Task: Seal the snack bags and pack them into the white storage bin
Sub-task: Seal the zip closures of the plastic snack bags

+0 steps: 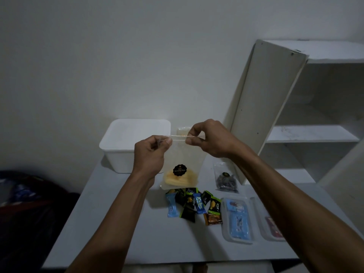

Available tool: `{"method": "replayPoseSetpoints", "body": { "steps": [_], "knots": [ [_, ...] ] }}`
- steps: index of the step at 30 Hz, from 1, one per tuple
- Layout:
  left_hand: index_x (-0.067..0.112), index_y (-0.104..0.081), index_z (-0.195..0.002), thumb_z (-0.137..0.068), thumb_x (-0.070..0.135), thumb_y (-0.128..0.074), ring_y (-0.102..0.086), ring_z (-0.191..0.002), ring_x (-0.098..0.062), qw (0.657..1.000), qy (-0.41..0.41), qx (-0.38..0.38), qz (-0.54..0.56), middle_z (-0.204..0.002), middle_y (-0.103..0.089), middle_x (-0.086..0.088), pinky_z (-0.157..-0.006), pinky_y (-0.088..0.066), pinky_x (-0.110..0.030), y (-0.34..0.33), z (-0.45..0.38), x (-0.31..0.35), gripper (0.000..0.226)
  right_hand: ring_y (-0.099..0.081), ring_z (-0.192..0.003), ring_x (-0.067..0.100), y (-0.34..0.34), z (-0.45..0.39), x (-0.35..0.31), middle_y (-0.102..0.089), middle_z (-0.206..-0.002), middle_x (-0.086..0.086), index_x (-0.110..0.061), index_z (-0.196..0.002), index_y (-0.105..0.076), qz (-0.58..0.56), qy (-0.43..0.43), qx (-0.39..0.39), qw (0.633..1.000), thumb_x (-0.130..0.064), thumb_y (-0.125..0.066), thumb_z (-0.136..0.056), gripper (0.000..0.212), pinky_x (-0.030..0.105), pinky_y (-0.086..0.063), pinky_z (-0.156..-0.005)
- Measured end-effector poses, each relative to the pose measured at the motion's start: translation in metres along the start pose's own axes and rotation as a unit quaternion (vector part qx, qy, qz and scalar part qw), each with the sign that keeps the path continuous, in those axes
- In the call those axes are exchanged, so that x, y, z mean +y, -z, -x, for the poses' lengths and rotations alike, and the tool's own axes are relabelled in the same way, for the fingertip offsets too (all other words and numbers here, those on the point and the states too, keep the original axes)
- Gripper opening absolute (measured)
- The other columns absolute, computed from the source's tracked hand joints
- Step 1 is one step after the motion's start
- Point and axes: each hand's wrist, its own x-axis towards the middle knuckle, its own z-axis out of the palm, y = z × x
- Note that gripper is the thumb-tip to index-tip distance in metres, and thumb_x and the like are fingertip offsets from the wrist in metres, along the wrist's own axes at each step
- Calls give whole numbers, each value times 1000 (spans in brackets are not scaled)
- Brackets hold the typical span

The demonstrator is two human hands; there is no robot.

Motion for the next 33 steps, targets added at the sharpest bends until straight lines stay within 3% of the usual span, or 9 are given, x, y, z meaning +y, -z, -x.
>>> {"method": "replayPoseSetpoints", "body": {
  "steps": [7, 14, 19, 22, 26, 29, 33],
  "knots": [
    [18, -72, -82, -87, 10, -70, -64, -70, 1, 1000, 3, 3, 9, -78, -71, 2, -69, -50, -10, 7, -5, 1, 10, -56, -69, -6, -1, -3, 6, -66, -87, -12, -25, -87, -68, -13, 2, 5, 1000, -32, -69, -90, 8, 18, -41, -65],
    [20, -71, -81, -87, 11, -70, -64, -72, -1, 1000, 9, 9, 15, -78, -70, 3, -66, -48, -8, 15, -7, 2, 11, -64, -89, 7, -3, -4, 14, -70, -95, -6, -16, -90, -73, -63, -24, 26, 997, -32, -71, -89, 15, 26, -48, -75],
    [20, -71, -85, -88, 15, -69, -63, -68, 3, 999, 27, 21, 20, -80, -70, 4, -60, -46, -7, 21, -11, 2, 7, -65, -95, 2, 1, 0, 21, -74, -97, -6, -9, -85, -74, -168, -57, 25, 984, -26, -72, -88, 18, 15, -44, -75],
    [20, -71, -84, -88, 16, -69, -63, -70, 0, 999, 35, 17, 14, -80, -70, 5, -65, -46, -13, 21, -12, 2, 6, -64, -86, 0, -4, 1, 24, -72, -89, -9, -14, -81, -72, -193, -72, 54, 977, -25, -73, -88, 13, 18, -43, -75],
    [19, -71, -83, -88, 14, -69, -62, -70, -3, 999, 37, 16, 27, -79, -70, 4, -71, -46, -20, 20, -13, 5, 7, -64, -79, -2, -4, 3, 24, -73, -86, -5, -11, -83, -73, -261, -86, 22, 961, -23, -73, -88, 13, 20, -46, -74],
    [19, -71, -83, -88, 15, -69, -62, -69, -2, 999, 39, 10, 31, -78, -70, 4, -72, -47, -21, 18, -13, 6, 7, -65, -82, 8, -11, 2, 21, -74, -91, 8, -5, -90, -74, -287, -98, 27, 953, -24, -74, -87, 18, 30, -55, -80],
    [17, -71, -85, -88, 15, -69, -61, -65, 3, 999, 39, 13, 29, -78, -70, 5, -70, -48, -19, 15, -12, 4, 4, -67, -83, 15, -23, -1, 21, -73, -80, 0, -6, -81, -72, -348, -121, 65, 927, -15, -77, -83, 11, 42, -55, -89]
  ]
}}
